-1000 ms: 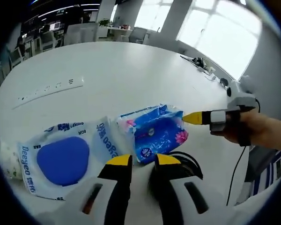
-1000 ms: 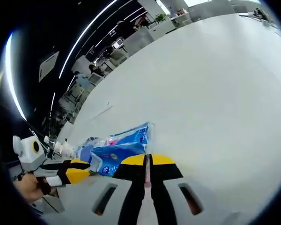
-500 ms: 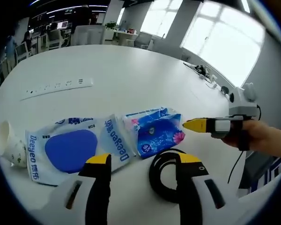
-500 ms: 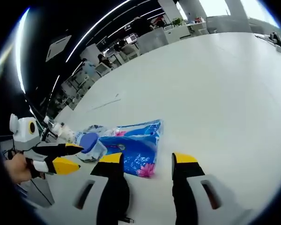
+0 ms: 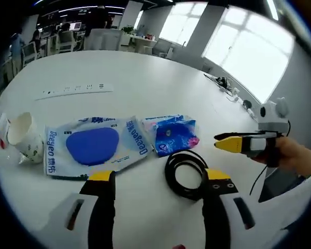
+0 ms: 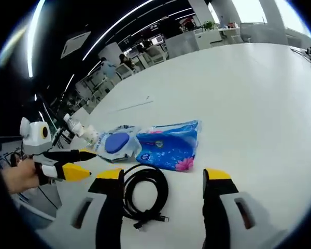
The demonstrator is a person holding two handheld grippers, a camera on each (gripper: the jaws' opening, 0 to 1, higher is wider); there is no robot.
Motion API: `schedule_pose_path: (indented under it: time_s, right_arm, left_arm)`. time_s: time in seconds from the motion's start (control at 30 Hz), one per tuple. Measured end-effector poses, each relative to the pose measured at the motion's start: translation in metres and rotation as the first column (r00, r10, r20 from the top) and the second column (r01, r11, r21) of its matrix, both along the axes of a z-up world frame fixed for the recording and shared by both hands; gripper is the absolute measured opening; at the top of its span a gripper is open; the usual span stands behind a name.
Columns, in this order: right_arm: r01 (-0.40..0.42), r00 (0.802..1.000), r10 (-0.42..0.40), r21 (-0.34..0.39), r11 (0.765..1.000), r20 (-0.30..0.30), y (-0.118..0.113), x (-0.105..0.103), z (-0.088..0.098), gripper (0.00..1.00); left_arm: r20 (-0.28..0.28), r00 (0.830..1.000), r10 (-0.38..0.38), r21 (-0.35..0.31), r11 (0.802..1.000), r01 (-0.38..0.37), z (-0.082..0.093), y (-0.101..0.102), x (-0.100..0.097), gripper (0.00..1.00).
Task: Arrange the tabletop items into an orderly group along one side of the table until the central work area is clear of visible clutter.
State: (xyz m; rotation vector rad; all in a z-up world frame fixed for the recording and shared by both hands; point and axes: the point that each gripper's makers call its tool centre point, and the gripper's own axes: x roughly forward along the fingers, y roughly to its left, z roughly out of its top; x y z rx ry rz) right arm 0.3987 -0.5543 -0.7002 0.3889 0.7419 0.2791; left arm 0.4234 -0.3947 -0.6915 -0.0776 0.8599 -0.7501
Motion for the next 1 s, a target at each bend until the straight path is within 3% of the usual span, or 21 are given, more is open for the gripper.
schedule_pose_path:
  time_s: [0.43,0.67,1.0]
  right_arm:
    - [-0.001,1.0,0.001,-0.008,1.0,-0.014,0.017,-0.048,0.006,0.64]
    - [-0.027,0.999,0.026,-0.023,0.999,-0.019,0.03,-0.068,0.008,0.66]
    - [-0.027,0.998,0.026,-0.019,0.999,-0.049,0.032,-0.099,0.012,0.68]
  left_arm:
    - [0.024,0.998,0.057,0.008,0.998,-0.057,0.007,0.061,-0.021,0.73]
    - [0.057,0.997,0.051,0.062,0.997,-0.055,0.006,0.098,-0.031,0.77]
    - [0.048,0.993,0.106,0.093,0.99,-0.11,0.002,0.149,-0.05,0.81]
